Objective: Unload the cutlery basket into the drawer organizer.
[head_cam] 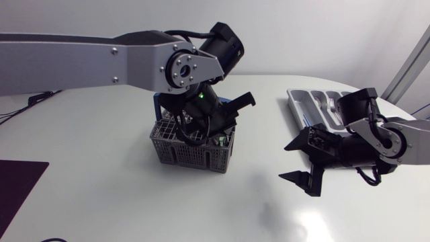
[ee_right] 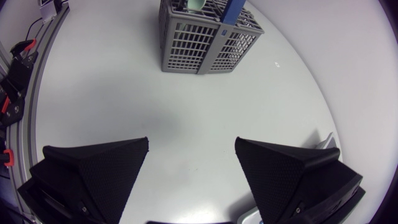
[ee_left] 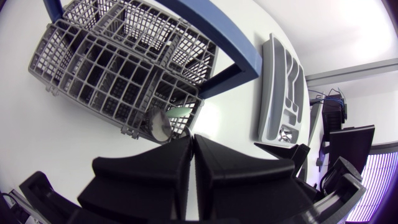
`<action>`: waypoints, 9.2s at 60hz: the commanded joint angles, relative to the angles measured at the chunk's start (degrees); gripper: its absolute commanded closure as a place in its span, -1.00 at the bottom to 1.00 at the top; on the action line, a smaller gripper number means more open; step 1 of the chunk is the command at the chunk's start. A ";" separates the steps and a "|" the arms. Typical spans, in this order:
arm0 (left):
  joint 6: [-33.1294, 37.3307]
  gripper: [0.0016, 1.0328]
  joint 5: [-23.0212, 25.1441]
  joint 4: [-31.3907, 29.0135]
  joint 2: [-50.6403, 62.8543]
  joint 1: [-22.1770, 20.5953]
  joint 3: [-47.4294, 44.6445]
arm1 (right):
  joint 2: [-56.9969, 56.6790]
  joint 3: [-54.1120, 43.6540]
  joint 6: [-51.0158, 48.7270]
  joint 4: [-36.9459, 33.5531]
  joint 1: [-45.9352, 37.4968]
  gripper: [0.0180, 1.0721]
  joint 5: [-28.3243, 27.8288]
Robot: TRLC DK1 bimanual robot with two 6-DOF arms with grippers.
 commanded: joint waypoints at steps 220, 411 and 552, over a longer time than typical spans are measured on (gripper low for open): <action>-4.59 -0.90 20.02 3.93 -11.31 6.30 1.10 | -1.75 11.61 22.67 -2.53 10.53 0.89 -9.46; 41.73 -0.90 9.83 -1.78 -24.94 15.35 -23.24 | 8.36 25.76 37.43 -15.54 12.55 -0.63 9.52; 52.89 -0.90 2.09 7.80 -49.37 16.76 -44.51 | 26.20 42.55 58.88 -18.26 26.79 0.89 7.76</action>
